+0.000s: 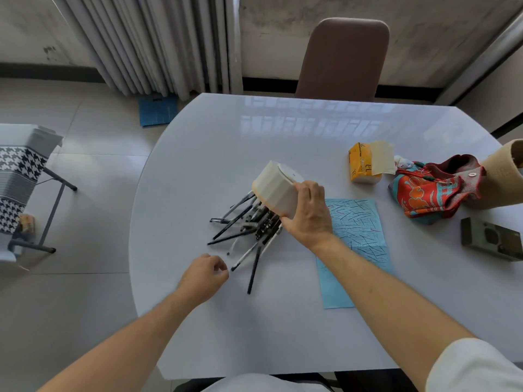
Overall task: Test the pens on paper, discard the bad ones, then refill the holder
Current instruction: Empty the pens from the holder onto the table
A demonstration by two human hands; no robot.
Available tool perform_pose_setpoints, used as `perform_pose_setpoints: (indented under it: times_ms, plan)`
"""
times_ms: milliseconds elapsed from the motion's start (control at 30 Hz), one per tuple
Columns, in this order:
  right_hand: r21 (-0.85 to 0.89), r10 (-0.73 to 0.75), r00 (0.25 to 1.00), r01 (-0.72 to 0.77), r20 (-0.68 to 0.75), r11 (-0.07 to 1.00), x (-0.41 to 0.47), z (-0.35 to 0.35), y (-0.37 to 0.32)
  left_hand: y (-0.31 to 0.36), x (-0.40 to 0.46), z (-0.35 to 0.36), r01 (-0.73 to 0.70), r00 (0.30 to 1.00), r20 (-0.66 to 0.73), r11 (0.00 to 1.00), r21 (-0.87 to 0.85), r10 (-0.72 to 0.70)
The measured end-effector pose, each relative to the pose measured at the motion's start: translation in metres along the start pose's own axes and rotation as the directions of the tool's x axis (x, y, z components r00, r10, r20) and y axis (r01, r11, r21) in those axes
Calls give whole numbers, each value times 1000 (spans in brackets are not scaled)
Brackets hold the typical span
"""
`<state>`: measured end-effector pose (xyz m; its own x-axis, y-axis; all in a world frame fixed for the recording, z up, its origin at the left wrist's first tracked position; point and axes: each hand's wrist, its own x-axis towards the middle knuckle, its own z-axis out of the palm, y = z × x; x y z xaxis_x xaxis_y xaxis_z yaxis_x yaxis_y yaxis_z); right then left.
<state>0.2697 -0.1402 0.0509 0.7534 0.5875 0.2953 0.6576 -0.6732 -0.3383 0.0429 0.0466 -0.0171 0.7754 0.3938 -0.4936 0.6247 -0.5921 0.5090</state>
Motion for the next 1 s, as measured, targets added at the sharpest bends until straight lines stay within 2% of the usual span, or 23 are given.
perform_pose_setpoints:
  times_ms: [433,500,600,667,767,833,900,1000]
  plan:
    - [-79,-81,990,72,-118,994,16,-18,39,2,3,7,-6,1000,-15,995,97,7]
    - [-20,10,987,-14,-160,1000,21,-23,47,1,2,8,-5,1000,-20,995,98,7]
    - [166,289,942,-262,-168,951,25,-25,60,0,2,9,-13,1000,-27,997,77,15]
    - [336,516,852,-461,-91,821,28,-24,70,-1,0,8,-11,999,-36,999,52,13]
    - [569,760,647,-650,64,505,31,-20,83,-1,-2,8,6,999,-51,1000,11,-5]
    - [704,817,543,-657,195,269,31,-17,91,-1,-3,9,7,997,-71,1000,-13,-8]
    - [795,817,474,-606,328,33,32,-12,98,-2,-4,10,23,996,-83,999,-28,-25]
    - [829,800,387,-511,458,-227,38,-7,108,-7,-8,12,51,996,-71,998,-33,-53]
